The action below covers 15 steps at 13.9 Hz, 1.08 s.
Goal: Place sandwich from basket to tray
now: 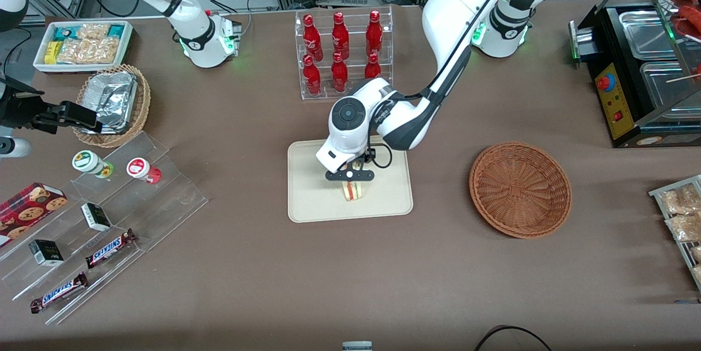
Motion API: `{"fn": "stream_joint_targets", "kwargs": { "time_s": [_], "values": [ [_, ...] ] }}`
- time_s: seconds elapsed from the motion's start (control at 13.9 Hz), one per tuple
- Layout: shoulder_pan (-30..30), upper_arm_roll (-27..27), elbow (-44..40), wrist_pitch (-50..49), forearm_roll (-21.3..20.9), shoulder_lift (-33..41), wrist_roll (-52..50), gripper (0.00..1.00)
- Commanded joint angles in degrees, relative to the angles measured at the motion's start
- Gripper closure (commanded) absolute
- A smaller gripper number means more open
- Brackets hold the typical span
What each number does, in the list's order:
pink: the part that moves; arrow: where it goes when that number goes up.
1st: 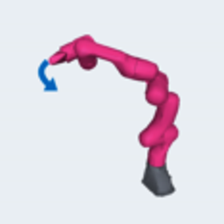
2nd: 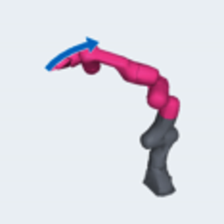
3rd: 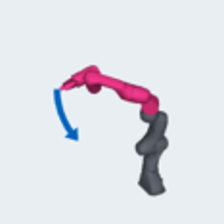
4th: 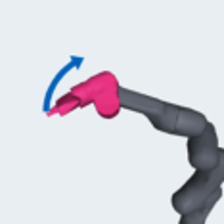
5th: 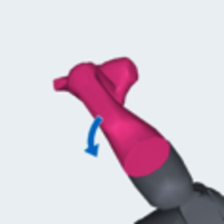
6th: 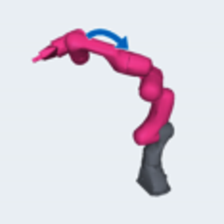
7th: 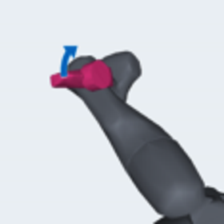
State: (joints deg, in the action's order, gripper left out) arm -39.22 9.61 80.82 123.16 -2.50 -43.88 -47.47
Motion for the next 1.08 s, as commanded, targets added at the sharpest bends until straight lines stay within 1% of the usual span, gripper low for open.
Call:
{"fn": "stream_joint_targets", "kwargs": {
  "time_s": [0.0, 0.22, 0.36, 0.58, 0.65, 0.72, 0.86, 1.01],
  "values": [
    [-0.16, -0.56, -1.54, -2.04, 0.65, 1.16, 0.01, 0.00],
    [0.54, -1.09, -1.63, -6.95, 0.65, 5.89, -0.77, 0.00],
    [3.78, -1.00, -1.37, -10.21, 0.65, 10.02, -2.88, 0.00],
    [9.14, -1.00, -1.02, -18.80, 0.57, 17.05, -2.19, 0.00],
    [10.20, -1.00, -0.84, -20.92, -0.05, 18.81, -2.10, 0.00],
    [11.95, -1.00, -0.06, -21.55, -0.05, 20.48, -1.32, 0.00],
    [15.82, -1.00, 2.05, -23.66, -0.14, 24.09, 4.29, 0.00],
    [19.60, -1.00, 2.50, -26.65, -0.31, 26.20, 8.43, 0.00]
  ]
}}
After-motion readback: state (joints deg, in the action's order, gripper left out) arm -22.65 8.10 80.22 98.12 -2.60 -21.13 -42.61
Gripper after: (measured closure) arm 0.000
